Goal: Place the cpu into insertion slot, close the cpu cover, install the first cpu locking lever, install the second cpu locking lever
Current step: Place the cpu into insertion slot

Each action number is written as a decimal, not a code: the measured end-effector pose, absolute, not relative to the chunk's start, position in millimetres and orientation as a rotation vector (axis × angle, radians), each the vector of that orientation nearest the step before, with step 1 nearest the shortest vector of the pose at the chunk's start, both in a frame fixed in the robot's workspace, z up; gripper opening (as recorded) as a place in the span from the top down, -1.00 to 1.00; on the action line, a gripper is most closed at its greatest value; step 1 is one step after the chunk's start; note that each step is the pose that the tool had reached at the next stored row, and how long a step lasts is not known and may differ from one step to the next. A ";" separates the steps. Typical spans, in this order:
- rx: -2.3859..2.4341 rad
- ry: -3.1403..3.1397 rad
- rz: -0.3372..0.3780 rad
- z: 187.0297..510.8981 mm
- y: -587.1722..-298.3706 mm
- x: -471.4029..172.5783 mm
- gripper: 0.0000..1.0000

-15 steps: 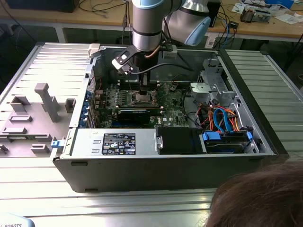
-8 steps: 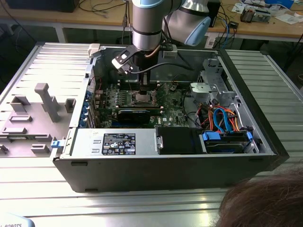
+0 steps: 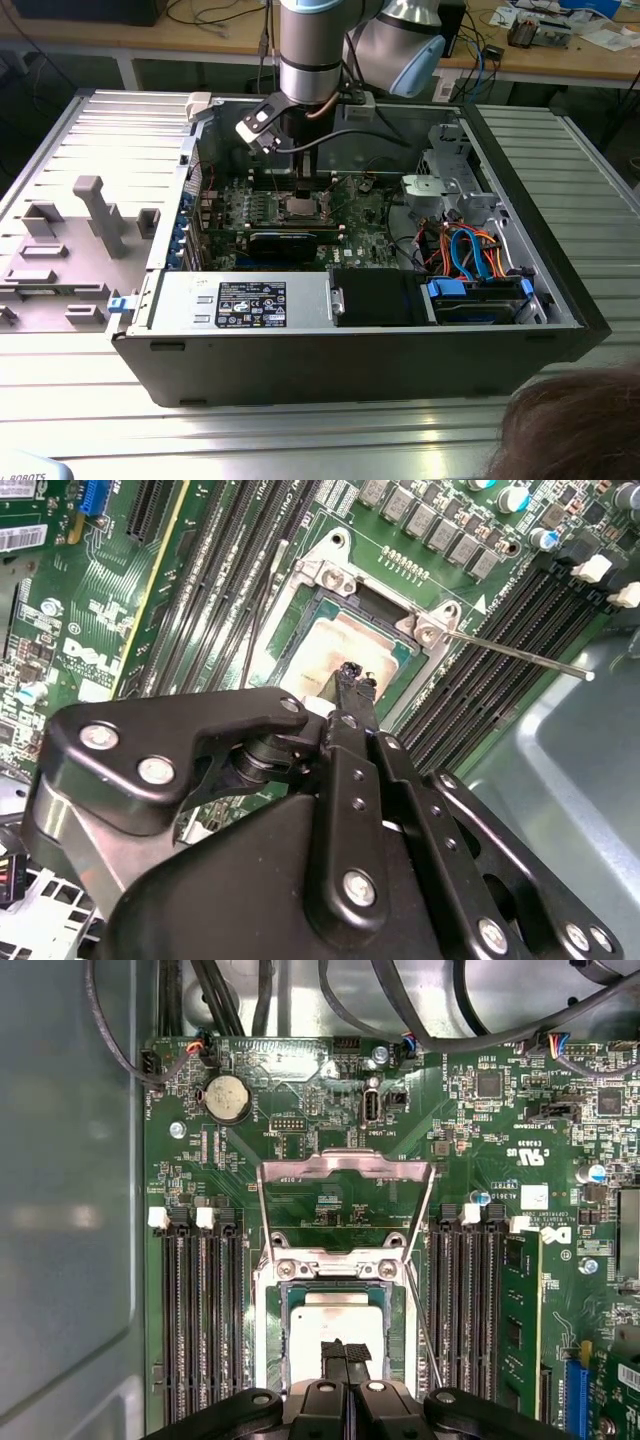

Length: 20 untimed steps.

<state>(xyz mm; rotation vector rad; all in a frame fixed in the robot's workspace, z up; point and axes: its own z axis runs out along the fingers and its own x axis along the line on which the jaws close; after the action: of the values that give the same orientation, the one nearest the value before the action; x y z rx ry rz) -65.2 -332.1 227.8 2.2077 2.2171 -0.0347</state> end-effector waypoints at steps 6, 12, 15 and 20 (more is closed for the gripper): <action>2.207 2.216 -0.036 233.4 -332.0 -65.2 0.79; 2.207 2.216 -0.037 236.4 -332.0 -65.2 0.79; 2.207 2.216 -0.037 237.6 -332.0 -65.2 0.79; 2.207 2.216 -0.037 240.3 -332.1 -65.2 0.79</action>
<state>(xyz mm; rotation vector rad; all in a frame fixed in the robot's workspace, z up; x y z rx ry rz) -65.2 -332.1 240.3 2.2068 2.2161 -0.0368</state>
